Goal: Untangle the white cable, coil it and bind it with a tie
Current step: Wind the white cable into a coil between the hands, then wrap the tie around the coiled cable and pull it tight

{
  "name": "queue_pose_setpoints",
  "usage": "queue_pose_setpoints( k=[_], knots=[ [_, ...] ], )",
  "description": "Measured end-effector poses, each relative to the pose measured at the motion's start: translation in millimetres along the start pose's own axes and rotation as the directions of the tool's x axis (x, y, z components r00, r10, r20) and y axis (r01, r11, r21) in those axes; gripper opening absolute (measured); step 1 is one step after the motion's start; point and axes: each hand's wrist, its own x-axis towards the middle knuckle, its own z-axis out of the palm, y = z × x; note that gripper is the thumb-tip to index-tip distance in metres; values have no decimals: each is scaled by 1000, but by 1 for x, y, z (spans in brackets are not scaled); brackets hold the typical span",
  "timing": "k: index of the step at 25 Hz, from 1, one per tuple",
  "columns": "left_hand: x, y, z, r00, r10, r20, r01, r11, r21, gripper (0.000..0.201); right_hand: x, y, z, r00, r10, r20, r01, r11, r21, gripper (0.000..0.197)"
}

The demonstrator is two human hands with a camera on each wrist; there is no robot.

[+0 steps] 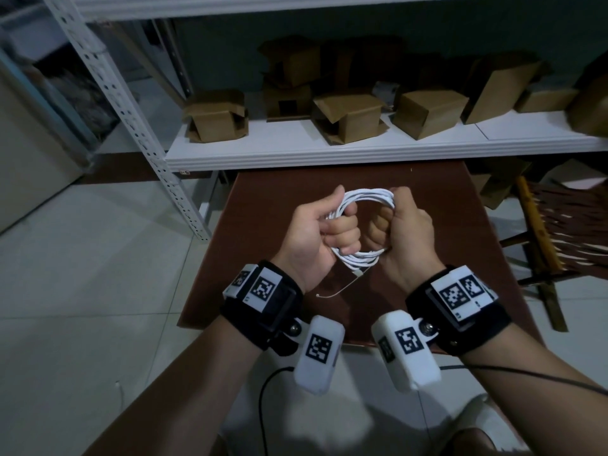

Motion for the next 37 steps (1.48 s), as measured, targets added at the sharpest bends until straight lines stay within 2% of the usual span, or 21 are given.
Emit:
queue_pose_setpoints(
  k=[3, 8, 11, 13, 16, 19, 23, 25, 27, 29, 31, 33, 35, 37],
  knots=[
    [1, 4, 0, 998, 27, -53, -25, 999, 40, 40, -1, 6, 1, 995, 48, 84, -50, 999, 19, 50],
    [-1, 9, -4, 990, 87, -112, -75, 991, 110, 41, 0, 5, 0, 978, 72, 198, -57, 995, -83, 54],
    [-2, 12, -6, 973, 158, -169, -123, 972, 202, 42, -1, 6, -1, 967, 77, 241, -50, 992, -115, 54],
    [-2, 15, -9, 955, 204, -214, -158, 964, 215, 42, 0, 3, -1, 960, 115, 256, -91, 990, -105, 51],
    [-4, 21, -17, 936, 239, -258, -185, 959, 217, 42, 14, -1, -8, 959, 171, 225, -135, 977, -166, 53],
    [-5, 30, -25, 907, 276, -317, -203, 948, 247, 42, 35, 4, -25, 970, 207, 130, -169, 952, -255, 54],
    [-5, 40, -36, 874, 309, -375, -213, 937, 276, 43, 43, 29, -38, 971, 222, 93, -159, 882, -444, 38],
    [-5, 42, -39, 867, 304, -395, -206, 940, 270, 43, 40, 41, -40, 972, 175, 156, -42, 786, -617, 29],
    [-5, 41, -41, 865, 293, -407, -196, 944, 264, 43, 36, 55, -44, 949, 179, 260, 111, 582, -806, 27],
    [-5, 40, -40, 868, 283, -408, -185, 947, 264, 43, 38, 73, -51, 900, 307, 310, 200, 340, -919, 22],
    [-5, 40, -40, 871, 275, -407, -178, 949, 261, 42, 41, 89, -56, 823, 447, 350, 315, 154, -937, 26],
    [-5, 40, -42, 870, 266, -415, -171, 953, 251, 42, 42, 99, -58, 786, 491, 375, 394, 68, -917, 31],
    [-5, 40, -44, 868, 253, -428, -163, 958, 237, 42, 43, 101, -61, 770, 493, 406, 458, 17, -889, 28],
    [-5, 39, -46, 867, 246, -433, -159, 961, 228, 42, 42, 100, -63, 740, 508, 442, 524, -23, -851, 32]
  ],
)
